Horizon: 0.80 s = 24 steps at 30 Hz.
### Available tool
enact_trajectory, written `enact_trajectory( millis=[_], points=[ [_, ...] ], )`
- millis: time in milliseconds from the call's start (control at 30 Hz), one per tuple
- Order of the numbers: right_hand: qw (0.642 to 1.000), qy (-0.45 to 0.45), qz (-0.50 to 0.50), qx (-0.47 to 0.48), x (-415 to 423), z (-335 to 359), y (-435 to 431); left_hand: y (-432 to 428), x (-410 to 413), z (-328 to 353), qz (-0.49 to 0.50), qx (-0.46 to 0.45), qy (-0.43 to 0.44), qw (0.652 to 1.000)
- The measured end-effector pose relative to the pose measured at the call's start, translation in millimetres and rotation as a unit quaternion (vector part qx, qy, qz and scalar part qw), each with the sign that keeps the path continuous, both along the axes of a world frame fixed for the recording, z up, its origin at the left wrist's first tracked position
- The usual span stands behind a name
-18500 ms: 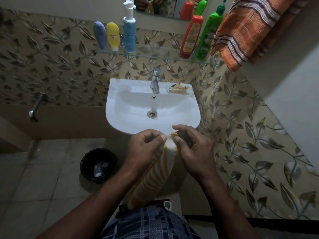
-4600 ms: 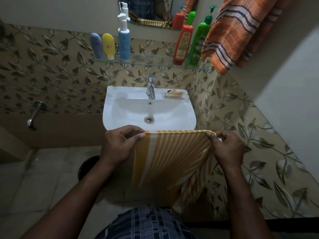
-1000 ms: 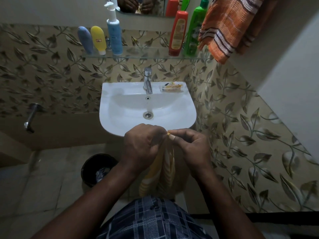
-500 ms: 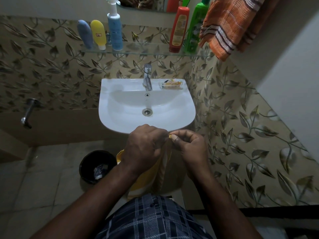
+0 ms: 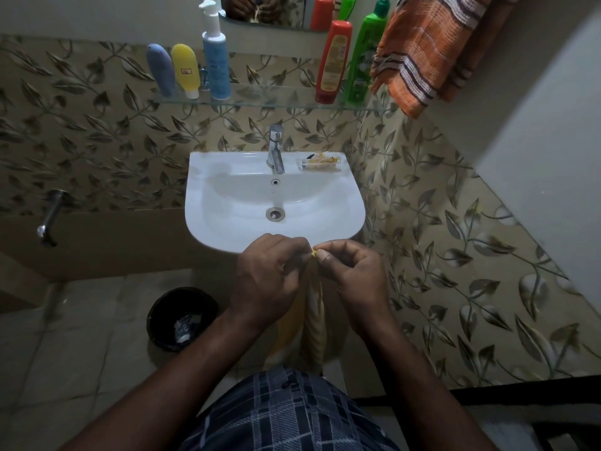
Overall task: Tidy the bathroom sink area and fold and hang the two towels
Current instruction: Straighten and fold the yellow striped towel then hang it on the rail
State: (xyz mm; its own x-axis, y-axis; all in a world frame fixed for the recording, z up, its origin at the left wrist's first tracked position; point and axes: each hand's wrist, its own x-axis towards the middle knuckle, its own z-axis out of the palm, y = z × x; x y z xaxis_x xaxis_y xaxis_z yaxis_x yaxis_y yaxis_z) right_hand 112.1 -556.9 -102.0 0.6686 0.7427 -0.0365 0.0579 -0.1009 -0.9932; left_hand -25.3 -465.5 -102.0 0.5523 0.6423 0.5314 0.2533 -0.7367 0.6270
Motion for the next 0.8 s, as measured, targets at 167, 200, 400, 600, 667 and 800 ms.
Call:
enact_trajectory(
  millis=[167,200,400,600,667,800],
  points=[
    [1.0,-0.006,0.01,-0.008,0.6,0.3,-0.1,-2.6,-1.9,0.1,0.007,0.007,-0.004,1.0],
    [1.0,-0.009,0.012,-0.008,1.0,0.4,-0.2,-3.1,-1.6,1.1,0.008,0.01,-0.006,1.0],
    [0.998,-0.029,0.049,0.011,1.2,1.7,-2.9,-2.9,-2.6,4.5,0.026,0.02,-0.019,0.999],
    [0.998,-0.047,0.009,0.031,-1.8,-0.7,0.1,2.9,-4.4,6.4,0.005,-0.029,-0.055,0.998],
    [0.999,-0.031,-0.001,0.037,-2.1,-0.7,1.7,3.2,-6.6,6.5,-0.004,-0.039,-0.057,0.998],
    [0.998,0.003,-0.001,0.056,-3.2,0.1,1.6,1.4,-8.6,8.9,-0.012,-0.025,-0.061,0.998]
  ],
)
